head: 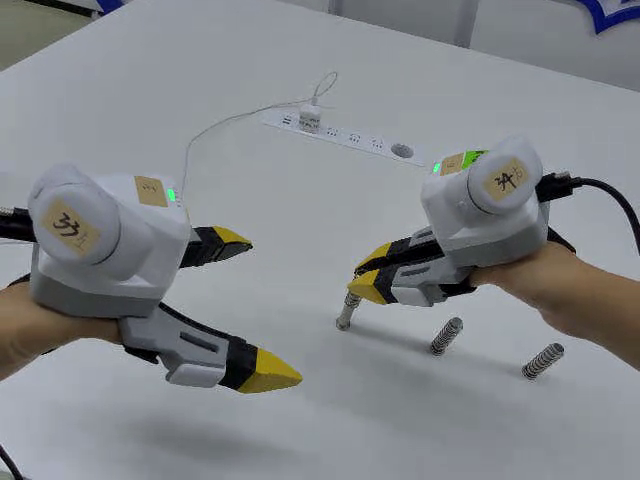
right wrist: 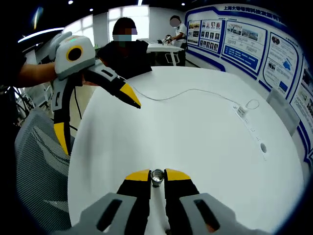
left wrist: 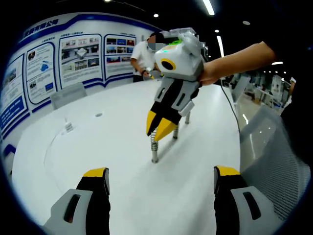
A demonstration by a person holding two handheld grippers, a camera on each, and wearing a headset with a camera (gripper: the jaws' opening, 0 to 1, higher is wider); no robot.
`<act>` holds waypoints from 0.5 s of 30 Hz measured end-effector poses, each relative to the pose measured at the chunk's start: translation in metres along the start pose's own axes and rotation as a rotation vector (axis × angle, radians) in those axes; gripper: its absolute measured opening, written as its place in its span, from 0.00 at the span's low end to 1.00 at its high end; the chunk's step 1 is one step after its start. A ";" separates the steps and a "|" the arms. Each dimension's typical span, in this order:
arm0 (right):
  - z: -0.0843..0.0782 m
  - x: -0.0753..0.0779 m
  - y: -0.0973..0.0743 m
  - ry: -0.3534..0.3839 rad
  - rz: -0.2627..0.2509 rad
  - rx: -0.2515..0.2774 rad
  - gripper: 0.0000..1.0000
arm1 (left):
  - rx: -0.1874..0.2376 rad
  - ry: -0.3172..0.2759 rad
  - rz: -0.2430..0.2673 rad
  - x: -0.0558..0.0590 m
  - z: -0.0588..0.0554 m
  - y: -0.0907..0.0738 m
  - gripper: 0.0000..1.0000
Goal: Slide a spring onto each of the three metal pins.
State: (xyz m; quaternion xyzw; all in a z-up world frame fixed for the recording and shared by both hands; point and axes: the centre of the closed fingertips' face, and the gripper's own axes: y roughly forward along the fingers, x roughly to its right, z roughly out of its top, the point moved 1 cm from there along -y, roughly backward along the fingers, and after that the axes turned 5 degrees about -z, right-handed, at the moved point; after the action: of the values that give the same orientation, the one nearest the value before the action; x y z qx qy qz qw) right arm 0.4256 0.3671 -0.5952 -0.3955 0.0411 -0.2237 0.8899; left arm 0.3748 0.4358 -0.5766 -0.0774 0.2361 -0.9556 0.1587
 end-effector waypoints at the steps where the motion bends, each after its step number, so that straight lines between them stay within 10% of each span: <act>1: -0.001 0.000 0.001 0.000 -0.001 -0.003 0.11 | -0.002 -0.001 0.000 0.000 -0.001 0.000 0.90; 15: -0.016 0.002 0.020 -0.025 -0.002 -0.064 0.11 | 0.016 -0.042 0.006 -0.001 -0.002 -0.001 0.91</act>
State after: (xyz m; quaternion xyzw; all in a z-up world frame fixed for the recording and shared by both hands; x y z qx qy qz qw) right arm 0.4307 0.3672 -0.6203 -0.4267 0.0366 -0.2181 0.8769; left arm 0.3746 0.4378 -0.5781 -0.0953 0.2252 -0.9551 0.1673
